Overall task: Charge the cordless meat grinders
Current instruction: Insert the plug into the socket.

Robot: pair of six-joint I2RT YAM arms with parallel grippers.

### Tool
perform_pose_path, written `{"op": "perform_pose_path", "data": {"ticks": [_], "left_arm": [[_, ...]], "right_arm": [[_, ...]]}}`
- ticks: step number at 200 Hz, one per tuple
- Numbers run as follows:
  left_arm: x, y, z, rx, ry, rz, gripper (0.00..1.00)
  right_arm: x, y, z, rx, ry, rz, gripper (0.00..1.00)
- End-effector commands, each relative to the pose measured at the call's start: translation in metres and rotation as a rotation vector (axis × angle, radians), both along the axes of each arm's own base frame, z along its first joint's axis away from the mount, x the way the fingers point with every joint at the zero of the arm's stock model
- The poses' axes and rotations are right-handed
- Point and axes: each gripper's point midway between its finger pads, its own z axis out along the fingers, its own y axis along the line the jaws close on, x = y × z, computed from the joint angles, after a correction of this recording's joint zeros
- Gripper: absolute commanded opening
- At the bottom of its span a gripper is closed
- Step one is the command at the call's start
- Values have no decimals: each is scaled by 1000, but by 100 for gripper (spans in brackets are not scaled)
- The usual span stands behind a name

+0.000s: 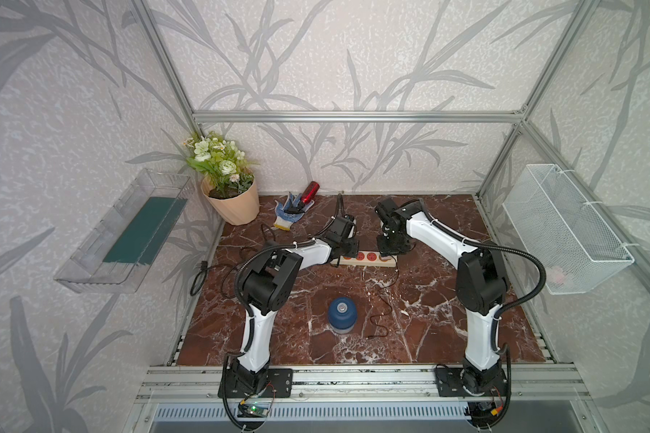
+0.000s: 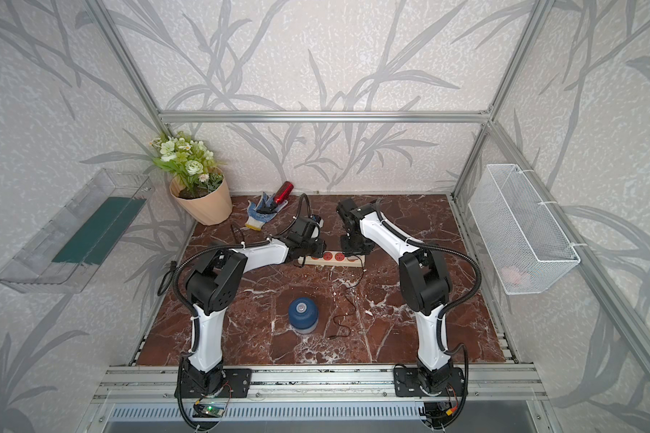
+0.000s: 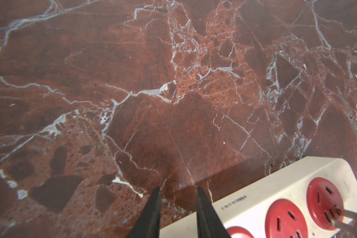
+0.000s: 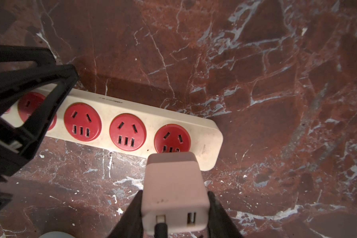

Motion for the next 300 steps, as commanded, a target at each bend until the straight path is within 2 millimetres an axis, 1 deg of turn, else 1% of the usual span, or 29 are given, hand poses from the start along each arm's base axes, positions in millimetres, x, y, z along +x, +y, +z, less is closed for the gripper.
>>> {"op": "perform_pose_path", "data": {"ticks": [1, 72, 103, 156, 171, 195, 227, 260, 300], "left_arm": [[-22, 7, -36, 41, 126, 1, 30], [-23, 7, -39, 44, 135, 3, 30], [-26, 9, -40, 42, 135, 4, 30], [-29, 8, -43, 32, 142, 1, 30], [-29, 7, -43, 27, 144, 2, 30], [-31, 8, -45, 24, 148, 3, 30], [-33, 9, -45, 27, 146, 5, 30], [-32, 9, -45, 21, 147, 7, 30], [-33, 9, -44, 24, 144, 7, 30]], "right_arm": [[-9, -9, -6, -22, 35, -12, 10], [-4, 0, -13, -11, 51, -11, 10], [-2, 1, -17, -17, 59, -20, 10], [1, 3, -20, -25, 73, -20, 10], [1, 6, -21, -25, 73, -17, 10], [-1, 10, -24, -35, 81, -9, 10], [-9, 4, -29, -51, 83, -16, 9], [-18, 6, -29, -42, 82, -9, 8], [-19, 6, -36, -53, 93, -5, 8]]}}
